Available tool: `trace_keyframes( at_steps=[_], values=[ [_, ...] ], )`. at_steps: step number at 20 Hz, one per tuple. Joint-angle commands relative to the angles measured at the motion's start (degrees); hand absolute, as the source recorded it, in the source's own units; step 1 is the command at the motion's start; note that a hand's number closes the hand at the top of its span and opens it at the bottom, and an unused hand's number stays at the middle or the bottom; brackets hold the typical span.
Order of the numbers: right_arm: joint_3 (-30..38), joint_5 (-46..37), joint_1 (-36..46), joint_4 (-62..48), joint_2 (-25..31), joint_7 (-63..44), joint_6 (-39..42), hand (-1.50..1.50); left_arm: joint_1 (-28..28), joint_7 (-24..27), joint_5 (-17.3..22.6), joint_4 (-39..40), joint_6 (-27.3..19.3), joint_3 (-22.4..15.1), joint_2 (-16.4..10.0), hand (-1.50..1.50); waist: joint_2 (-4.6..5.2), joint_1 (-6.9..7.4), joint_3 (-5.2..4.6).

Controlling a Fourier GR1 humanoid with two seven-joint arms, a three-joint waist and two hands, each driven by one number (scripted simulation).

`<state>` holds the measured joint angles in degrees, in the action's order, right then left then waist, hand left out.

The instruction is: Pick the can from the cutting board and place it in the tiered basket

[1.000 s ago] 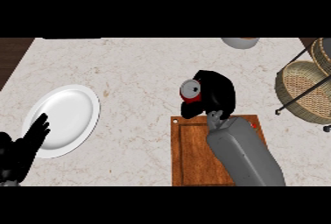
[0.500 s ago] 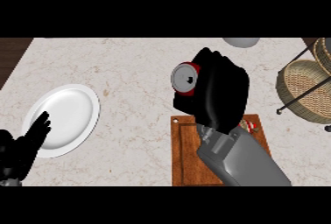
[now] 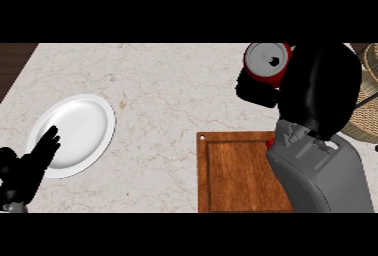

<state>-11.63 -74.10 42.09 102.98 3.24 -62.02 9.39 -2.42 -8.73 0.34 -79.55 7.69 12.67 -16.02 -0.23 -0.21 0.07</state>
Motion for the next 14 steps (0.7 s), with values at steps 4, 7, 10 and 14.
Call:
trace_keyframes(
  at_steps=[4,7,10,14],
  values=[
    [13.6,3.5,3.7,-11.5,7.2,7.5,-4.3,1.50,-1.5,2.5,0.5,0.9,1.9,0.7,-0.3,0.00,0.39,0.84,-0.07],
    [15.7,4.0,5.5,-16.8,9.5,11.9,-7.8,1.50,3.4,2.1,-0.7,4.9,0.4,0.4,0.4,0.00,0.44,0.58,-0.09],
    [21.0,9.4,3.1,-19.4,12.2,19.3,-13.8,1.50,-0.3,0.2,-0.7,-1.1,-0.4,-0.5,1.8,0.00,0.44,1.05,-0.02],
    [27.1,17.7,4.0,-21.7,12.5,25.8,-19.5,1.50,0.7,-0.6,-1.8,0.0,-0.7,-0.7,1.2,0.00,0.45,0.80,-0.02]
  ],
)
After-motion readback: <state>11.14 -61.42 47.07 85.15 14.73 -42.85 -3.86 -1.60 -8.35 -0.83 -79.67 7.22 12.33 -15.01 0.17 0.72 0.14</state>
